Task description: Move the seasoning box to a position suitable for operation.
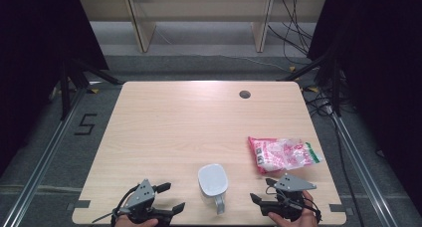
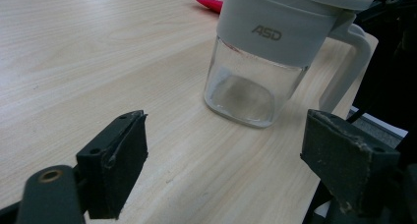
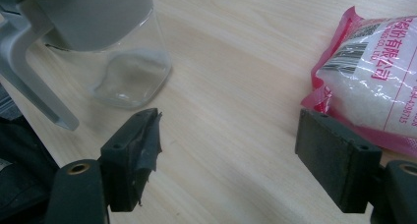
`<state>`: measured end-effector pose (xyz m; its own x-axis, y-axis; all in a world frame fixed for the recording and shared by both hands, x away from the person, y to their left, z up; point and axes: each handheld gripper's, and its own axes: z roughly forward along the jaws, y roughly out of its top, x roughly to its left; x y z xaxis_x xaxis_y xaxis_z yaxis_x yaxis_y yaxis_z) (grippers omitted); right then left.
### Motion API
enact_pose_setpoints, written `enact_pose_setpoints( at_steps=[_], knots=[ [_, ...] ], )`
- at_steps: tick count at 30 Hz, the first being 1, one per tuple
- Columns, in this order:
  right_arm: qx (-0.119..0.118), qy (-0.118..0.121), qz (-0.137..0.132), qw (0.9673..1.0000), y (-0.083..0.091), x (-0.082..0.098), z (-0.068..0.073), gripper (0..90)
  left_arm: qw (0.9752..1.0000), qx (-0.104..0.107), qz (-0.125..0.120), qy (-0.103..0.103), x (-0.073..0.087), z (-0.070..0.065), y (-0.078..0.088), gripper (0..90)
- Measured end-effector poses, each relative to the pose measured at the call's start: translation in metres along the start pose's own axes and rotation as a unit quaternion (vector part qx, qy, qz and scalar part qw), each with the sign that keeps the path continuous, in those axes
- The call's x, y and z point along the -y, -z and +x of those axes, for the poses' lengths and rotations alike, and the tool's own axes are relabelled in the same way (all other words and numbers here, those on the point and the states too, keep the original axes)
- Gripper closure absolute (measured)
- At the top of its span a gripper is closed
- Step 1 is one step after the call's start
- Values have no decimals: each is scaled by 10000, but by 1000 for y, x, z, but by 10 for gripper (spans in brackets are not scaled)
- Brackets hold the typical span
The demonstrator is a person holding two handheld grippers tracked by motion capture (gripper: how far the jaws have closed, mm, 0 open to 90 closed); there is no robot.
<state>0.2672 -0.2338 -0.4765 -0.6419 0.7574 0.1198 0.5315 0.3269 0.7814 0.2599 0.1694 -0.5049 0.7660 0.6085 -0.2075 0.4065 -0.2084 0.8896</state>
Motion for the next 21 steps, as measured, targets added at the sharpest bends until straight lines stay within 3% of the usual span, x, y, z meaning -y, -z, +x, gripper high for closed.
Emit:
enact_pose_setpoints(
  at_steps=[3, 8, 9, 11, 13, 14, 19, 21],
  knots=[
    [-12, -19, -8, 10000, 0, 0, 0, 260, 9999, -20, 4, 132, 1, -4, 0, 220],
    [-33, 129, 16, 9999, 0, -1, -3, 260, 9995, 295, 40, 77, 1, -12, -4, 268],
    [56, 106, -51, 9999, 0, 0, -3, 260, 9991, 413, -8, -18, 0, -16, -7, 281],
    [36, 95, -4, 9999, 0, -1, -3, 260, 9989, 463, 17, 69, 0, -18, -8, 292],
    [68, 24, 42, 10000, 0, 0, -1, 260, 9979, 649, 66, -52, -2, -24, -12, 348],
    [34, 128, 11, 9999, 0, -1, -2, 259, 9978, 656, 83, -10, -2, -27, -13, 352],
    [33, 138, 22, 9999, 0, 0, -3, 260, 9962, 853, 127, -74, -1, -35, -23, 396],
    [2, -17, 59, 10000, 0, 0, 1, 260, 9954, 930, 182, -139, -1, -40, -28, 414]
  ],
)
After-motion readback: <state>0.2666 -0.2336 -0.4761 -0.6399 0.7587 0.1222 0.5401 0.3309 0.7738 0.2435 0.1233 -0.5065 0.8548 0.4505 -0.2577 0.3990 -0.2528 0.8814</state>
